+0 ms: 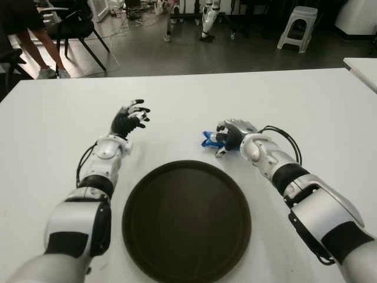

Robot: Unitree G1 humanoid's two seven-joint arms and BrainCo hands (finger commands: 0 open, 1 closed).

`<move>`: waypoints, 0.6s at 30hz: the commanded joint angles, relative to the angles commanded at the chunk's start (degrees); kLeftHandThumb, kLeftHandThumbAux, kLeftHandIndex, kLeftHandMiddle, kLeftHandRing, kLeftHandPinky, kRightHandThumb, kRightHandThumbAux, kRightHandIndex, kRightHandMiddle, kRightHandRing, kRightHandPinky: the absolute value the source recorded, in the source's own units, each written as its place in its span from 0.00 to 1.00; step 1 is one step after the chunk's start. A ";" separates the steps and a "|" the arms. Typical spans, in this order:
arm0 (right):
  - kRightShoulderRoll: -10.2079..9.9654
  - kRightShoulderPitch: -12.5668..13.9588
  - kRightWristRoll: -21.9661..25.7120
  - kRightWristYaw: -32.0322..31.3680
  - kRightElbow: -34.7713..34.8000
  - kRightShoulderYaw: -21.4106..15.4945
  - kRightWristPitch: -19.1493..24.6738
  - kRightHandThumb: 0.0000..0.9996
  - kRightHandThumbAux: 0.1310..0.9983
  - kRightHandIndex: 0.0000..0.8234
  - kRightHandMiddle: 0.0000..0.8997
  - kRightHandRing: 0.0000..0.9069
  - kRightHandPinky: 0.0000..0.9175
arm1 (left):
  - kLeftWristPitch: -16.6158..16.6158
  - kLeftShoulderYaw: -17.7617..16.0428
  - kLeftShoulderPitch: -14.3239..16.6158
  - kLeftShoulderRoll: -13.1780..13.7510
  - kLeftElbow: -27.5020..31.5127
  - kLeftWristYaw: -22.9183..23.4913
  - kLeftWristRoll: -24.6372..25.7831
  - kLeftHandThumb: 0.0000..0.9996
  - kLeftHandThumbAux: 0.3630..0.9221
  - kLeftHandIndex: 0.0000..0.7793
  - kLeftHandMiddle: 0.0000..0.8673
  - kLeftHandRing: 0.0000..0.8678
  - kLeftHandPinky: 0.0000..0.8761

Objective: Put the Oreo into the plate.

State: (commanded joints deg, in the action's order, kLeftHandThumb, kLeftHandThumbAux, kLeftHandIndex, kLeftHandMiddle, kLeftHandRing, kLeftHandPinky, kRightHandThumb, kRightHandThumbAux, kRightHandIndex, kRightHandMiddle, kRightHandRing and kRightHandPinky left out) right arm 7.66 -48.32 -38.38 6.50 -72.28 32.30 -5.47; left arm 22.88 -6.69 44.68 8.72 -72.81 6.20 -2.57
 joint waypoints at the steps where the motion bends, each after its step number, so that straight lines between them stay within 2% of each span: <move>1: 0.01 0.00 0.01 0.07 -0.04 0.02 -0.05 0.00 0.86 0.48 0.44 0.49 0.44 | -0.01 -0.01 0.00 0.00 -0.01 0.01 0.01 0.25 0.55 0.24 0.37 0.46 0.51; 6: 0.32 0.51 0.72 1.85 0.01 -0.71 -2.39 0.00 0.86 0.52 0.51 0.56 0.52 | -0.13 -0.11 0.04 -0.02 -0.15 -0.30 0.04 0.25 0.55 0.24 0.38 0.46 0.51; 18: 0.97 0.73 0.23 3.76 -0.50 -0.70 -5.91 0.00 0.83 0.49 0.46 0.57 0.51 | 0.01 -0.22 0.11 -0.13 -0.23 -0.48 0.02 0.24 0.54 0.26 0.39 0.46 0.50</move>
State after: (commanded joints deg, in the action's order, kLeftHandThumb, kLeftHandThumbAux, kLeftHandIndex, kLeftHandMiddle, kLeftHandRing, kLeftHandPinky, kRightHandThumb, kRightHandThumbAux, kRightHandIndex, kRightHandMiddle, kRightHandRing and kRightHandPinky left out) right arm 8.63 -47.59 -38.15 10.26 -72.78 31.60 -11.38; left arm 22.89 -6.91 44.80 8.58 -73.03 5.72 -2.55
